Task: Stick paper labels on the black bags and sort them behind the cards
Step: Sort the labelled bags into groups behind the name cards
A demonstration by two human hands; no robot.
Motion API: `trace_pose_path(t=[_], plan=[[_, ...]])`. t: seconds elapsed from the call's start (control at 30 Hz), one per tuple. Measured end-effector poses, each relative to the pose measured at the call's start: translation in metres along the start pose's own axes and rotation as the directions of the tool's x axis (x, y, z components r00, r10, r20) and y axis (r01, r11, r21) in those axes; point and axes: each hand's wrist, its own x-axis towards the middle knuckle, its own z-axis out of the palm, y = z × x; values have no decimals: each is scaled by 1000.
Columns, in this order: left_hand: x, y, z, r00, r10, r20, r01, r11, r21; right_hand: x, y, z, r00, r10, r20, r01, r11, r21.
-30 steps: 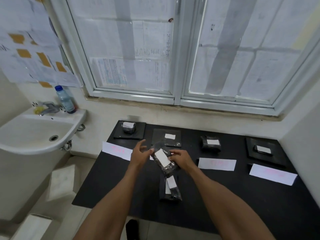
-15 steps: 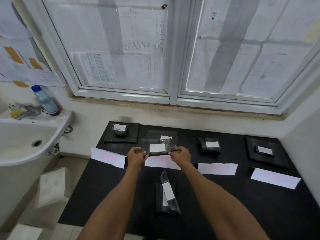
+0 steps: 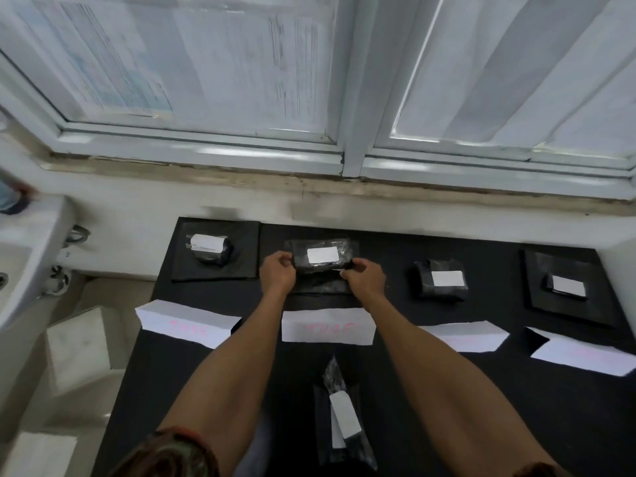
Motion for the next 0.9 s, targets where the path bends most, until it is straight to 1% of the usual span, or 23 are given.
trace_pose_path(t=[0.27, 0.47, 0.53, 0.63, 0.7, 0.8, 0.9], plan=[[6, 4, 18, 999, -9, 39, 4, 994, 113, 13, 0, 13, 998, 37, 58, -32, 996, -82], [5, -1, 21, 996, 10, 88, -26, 984, 178, 4, -5, 6, 996, 9, 92, 2, 992, -124], [-6, 6, 19, 995, 30, 99, -47, 983, 180, -5, -5, 0, 996, -16, 93, 27, 992, -122], [-25, 13, 16, 991, 69, 113, -84, 987, 134, -20, -1, -7, 995, -52, 83, 62, 992, -114], [-48, 13, 13, 984, 110, 137, -126, 986, 113, -40, 6, -16, 993, -84, 87, 95, 986, -135], [-83, 8, 10, 972, 176, 155, -191, 978, 88, -68, 21, -26, 991, -103, 88, 114, 986, -122], [-121, 0, 7, 959, 227, 166, -248, 962, 112, -97, 41, -35, 990, -113, 90, 124, 984, -125]])
